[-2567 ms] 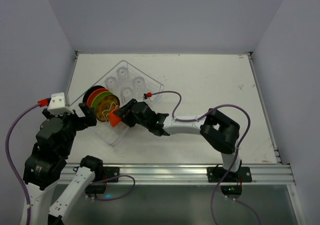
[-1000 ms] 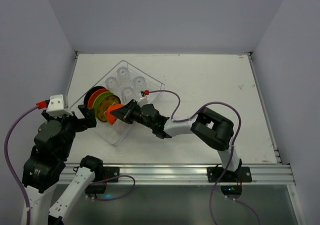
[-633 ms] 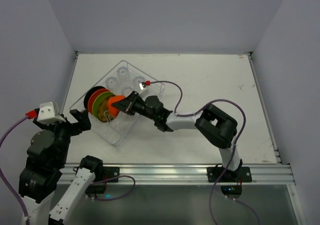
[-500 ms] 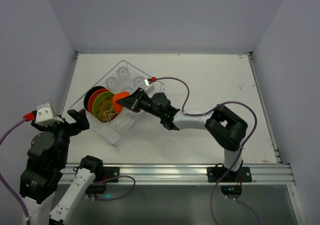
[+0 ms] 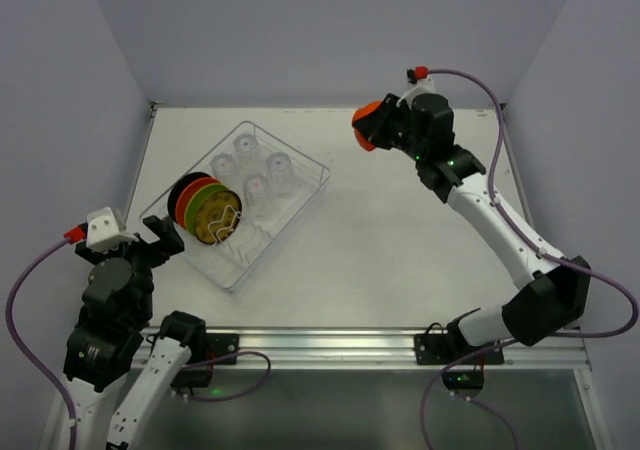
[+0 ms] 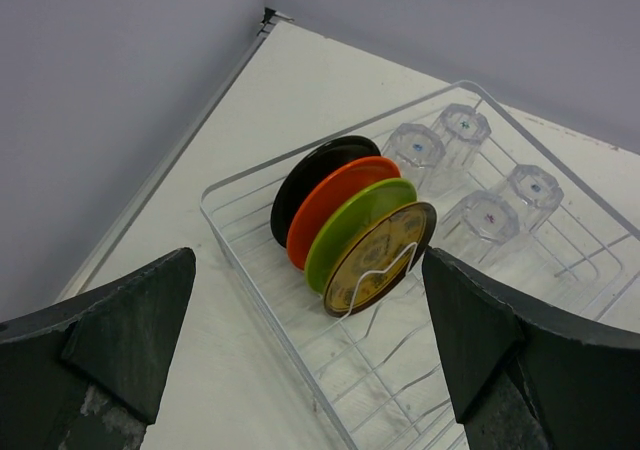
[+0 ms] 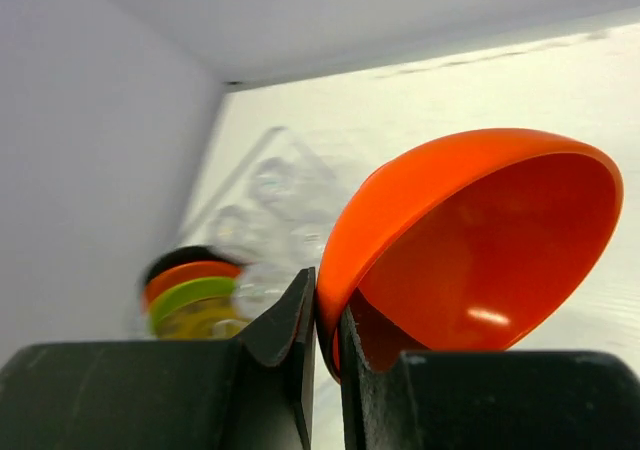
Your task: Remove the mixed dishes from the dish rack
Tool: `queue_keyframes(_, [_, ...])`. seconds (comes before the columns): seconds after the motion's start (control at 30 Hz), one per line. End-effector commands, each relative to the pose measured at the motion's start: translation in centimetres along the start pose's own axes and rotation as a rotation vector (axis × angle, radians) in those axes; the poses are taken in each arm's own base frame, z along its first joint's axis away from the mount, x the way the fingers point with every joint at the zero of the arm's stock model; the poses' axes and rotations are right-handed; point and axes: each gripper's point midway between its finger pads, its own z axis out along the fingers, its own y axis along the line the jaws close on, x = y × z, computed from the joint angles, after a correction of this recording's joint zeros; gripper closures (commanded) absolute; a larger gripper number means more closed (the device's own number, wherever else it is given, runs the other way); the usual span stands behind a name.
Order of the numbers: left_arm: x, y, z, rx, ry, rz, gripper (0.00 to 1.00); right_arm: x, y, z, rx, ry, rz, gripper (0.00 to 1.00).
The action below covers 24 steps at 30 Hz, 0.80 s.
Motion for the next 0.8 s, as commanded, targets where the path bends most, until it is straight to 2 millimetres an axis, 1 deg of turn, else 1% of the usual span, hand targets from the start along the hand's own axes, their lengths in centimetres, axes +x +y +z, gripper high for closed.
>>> queue_keyframes(0.0, [-1.8, -0.1, -0.1, 0.006, -0.101, -0.086, 0.00, 2.6, -10.2, -1.2, 0.375, 0.236, -0.218, 1.00])
queue_keyframes(0.03, [-1.8, 0.0, -0.1, 0.007, -0.105, -0.089, 0.00, 1.6, -11.0, -0.4, 0.413, 0.232, -0.238, 1.00])
queue_keyframes(0.07, [-1.9, 0.0, -0.3, 0.009, -0.110, -0.093, 0.00, 0.5, -12.8, -0.4, 0.482, 0.230, -0.274, 1.00])
queue_keyframes(0.1, [-1.9, 0.1, -0.4, 0.012, -0.115, -0.097, 0.00, 1.4, -14.3, -0.8, 0.547, 0.303, -0.297, 1.00])
queue_keyframes(0.13, [-2.0, 0.2, -0.6, 0.013, -0.124, -0.101, 0.00, -0.9, -13.8, -0.1, 0.565, 0.278, -0.326, 1.00])
queue_keyframes(0.17, [-2.1, 0.2, -0.6, 0.017, -0.126, -0.104, 0.00, 1.2, -16.7, 1.7, 0.639, 0.385, -0.358, 1.00])
queue_keyframes(0.2, [-2.1, 0.2, -0.7, 0.018, -0.130, -0.106, 0.00, 2.4, -18.9, 0.7, 0.734, 0.511, -0.419, 1.00])
queue_keyframes(0.23, [-2.2, 0.2, -0.8, 0.022, -0.132, -0.105, 0.00, -0.1, -18.1, 1.9, 0.749, 0.478, -0.448, 1.00])
queue_keyframes(0.27, [-2.3, 0.1, -0.8, 0.030, -0.132, -0.102, 0.00, 2.7, -21.6, 3.5, 0.826, 0.602, -0.479, 1.00])
queue_keyframes(0.3, [-2.3, -0.1, -0.7, 0.030, -0.120, -0.089, 0.00, 3.5, -22.5, 2.9, 0.862, 0.692, -0.524, 1.00])
queue_keyframes(0.33, [-2.4, -0.4, -0.6, 0.037, -0.108, -0.071, 0.00, 2.5, -22.4, 4.0, 0.863, 0.662, -0.554, 1.00])
queue_keyframes(0.37, [-2.7, -0.8, -0.7, 0.056, -0.094, -0.056, 0.00, 3.2, -23.1, 4.9, 0.839, 0.696, -0.602, 1.00])
queue_keyframes(0.4, [-2.3, -1.2, -0.1, 0.054, -0.054, -0.024, 0.00, 3.9, -23.7, 6.2, 0.816, 0.697, -0.619, 1.00])
queue_keyframes(0.47, [-2.4, -2.2, -0.1, 0.090, -0.008, 0.004, 0.00, 4.8, -24.5, 7.1, 0.789, 0.724, -0.651, 1.00])
queue_keyframes(0.5, [-2.0, -2.8, 0.4, 0.096, 0.032, 0.032, 0.00, 5.4, -25.3, 7.8, 0.777, 0.753, -0.683, 1.00])
queue_keyframes(0.53, [-1.8, -3.3, 0.5, 0.119, 0.056, 0.043, 0.00, 5.8, -25.5, 8.1, 0.771, 0.770, -0.693, 1.00])
queue_keyframes(0.6, [-1.4, -3.7, 0.7, 0.125, 0.098, 0.069, 0.00, 6.6, -26.1, 8.3, 0.774, 0.809, -0.733, 1.00])
queue_keyframes(0.63, [-1.2, -3.8, 0.8, 0.127, 0.107, 0.076, 0.00, 7.3, -26.6, 8.5, 0.782, 0.830, -0.751, 1.00])
queue_keyframes(0.7, [-0.9, -3.9, 1.0, 0.125, 0.122, 0.084, 0.00, 7.4, -26.7, 8.8, 0.799, 0.823, -0.794, 1.00])
queue_keyframes(0.73, [-0.6, -4.0, 1.2, 0.123, 0.131, 0.089, 0.00, 8.0, -26.7, 8.7, 0.806, 0.832, -0.815, 1.00])
queue_keyframes(0.77, [-0.5, -3.9, 1.2, 0.119, 0.134, 0.092, 0.00, 7.8, -27.0, 8.9, 0.832, 0.815, -0.841, 1.00])
